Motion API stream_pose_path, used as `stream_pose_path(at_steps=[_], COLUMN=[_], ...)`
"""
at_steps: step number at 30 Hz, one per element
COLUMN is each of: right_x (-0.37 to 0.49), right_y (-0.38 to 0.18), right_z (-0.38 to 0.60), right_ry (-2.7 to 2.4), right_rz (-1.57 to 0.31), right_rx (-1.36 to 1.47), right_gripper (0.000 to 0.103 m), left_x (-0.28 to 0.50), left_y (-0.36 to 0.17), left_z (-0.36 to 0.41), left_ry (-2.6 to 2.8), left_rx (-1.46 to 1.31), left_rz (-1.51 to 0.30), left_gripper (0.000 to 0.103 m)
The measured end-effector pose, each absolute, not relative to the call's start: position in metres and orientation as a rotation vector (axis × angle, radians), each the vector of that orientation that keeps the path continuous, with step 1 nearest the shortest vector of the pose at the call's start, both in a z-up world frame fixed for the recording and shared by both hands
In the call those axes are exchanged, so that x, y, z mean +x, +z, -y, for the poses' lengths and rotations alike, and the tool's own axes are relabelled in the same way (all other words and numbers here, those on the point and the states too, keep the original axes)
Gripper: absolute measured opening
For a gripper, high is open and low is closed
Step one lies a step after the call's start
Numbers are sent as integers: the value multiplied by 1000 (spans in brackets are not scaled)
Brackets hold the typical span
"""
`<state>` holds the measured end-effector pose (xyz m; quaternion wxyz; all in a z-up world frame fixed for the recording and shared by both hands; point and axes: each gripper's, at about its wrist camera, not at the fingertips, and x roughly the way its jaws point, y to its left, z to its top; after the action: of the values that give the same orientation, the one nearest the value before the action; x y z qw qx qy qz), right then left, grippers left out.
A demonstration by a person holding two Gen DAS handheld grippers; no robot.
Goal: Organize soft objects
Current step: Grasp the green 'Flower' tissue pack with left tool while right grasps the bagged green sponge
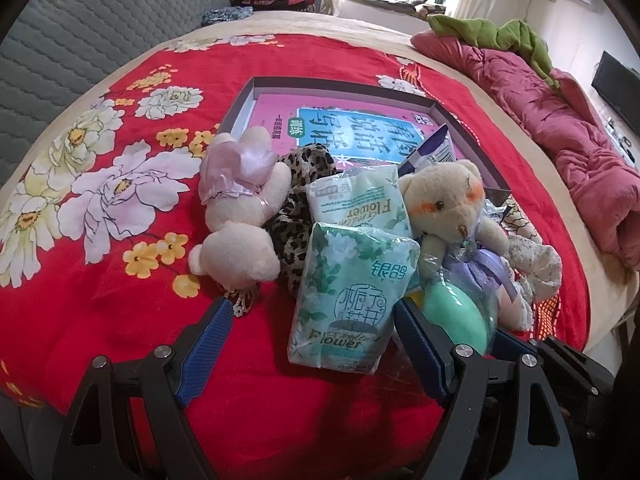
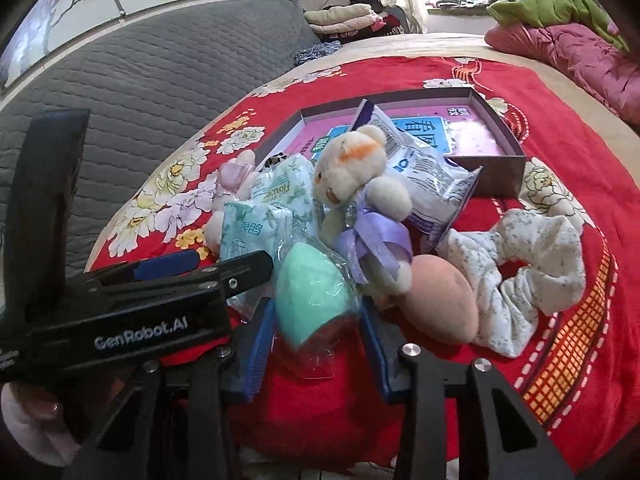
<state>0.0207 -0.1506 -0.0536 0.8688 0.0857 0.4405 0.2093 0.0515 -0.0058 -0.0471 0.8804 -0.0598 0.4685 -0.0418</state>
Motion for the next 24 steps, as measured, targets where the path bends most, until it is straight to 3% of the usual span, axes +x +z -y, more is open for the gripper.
stream_pose_path(at_steps=[9,16,24], right_x=[12,7,2], right_y=[-50,-45,-34], right_z=[162,160,155], right_ry=[433,446,466], right_rz=[-937,-925,-886], right_rx=[163,137,110], right_gripper=[42,42,42], left_x=[58,58,48], left_y=[-56,-59,-52], left_z=[17,15,13], left_ry=[-95,-108,-148], left_rx=[-98,-113,-127], left_rz=[-1006,-1020,-1022], left_gripper=[84,55,49])
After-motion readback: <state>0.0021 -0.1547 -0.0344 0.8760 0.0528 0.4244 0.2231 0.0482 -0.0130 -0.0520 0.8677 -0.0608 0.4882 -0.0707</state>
